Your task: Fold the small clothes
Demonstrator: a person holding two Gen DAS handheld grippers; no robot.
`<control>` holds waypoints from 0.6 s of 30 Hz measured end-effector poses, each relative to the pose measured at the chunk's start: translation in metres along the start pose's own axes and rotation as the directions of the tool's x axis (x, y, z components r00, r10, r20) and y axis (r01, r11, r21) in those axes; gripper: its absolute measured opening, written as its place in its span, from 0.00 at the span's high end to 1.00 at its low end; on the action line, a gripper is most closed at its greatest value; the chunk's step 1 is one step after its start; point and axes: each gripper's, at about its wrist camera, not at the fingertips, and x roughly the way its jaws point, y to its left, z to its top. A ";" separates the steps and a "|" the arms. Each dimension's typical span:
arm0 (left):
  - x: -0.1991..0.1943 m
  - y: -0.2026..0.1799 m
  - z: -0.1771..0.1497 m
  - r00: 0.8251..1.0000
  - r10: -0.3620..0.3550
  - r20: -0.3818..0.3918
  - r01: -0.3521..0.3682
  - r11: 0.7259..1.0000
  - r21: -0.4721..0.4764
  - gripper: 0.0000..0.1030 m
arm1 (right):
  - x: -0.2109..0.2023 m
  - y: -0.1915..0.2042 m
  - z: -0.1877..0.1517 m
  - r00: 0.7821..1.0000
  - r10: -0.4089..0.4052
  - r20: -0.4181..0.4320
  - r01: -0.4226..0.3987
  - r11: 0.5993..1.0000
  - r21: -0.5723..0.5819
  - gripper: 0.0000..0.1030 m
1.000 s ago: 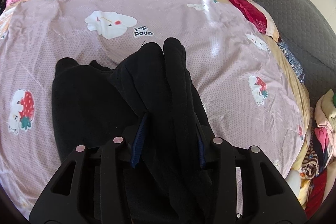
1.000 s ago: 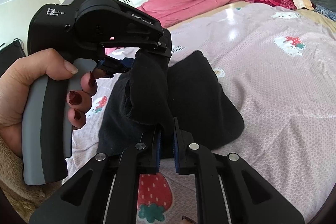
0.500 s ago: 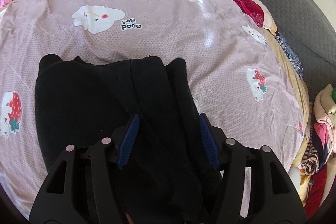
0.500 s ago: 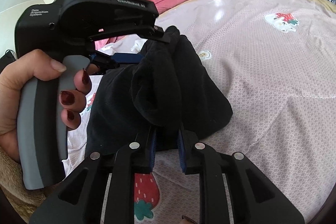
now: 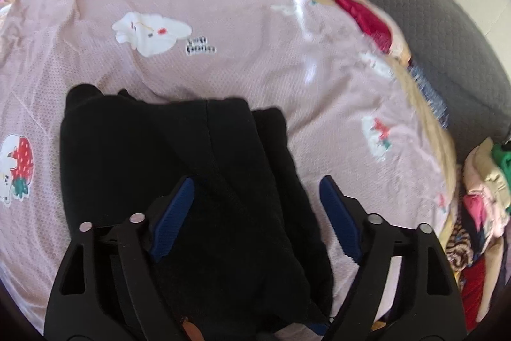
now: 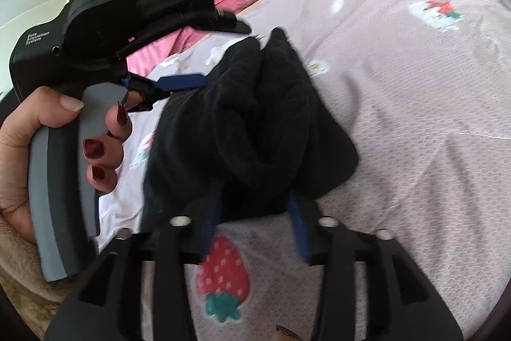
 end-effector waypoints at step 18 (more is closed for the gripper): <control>-0.068 0.086 -0.040 0.975 0.181 0.125 -0.175 0.983 -0.057 0.20 | 0.060 -0.004 0.112 0.968 0.091 -0.232 -0.102 0.994 -0.036 0.19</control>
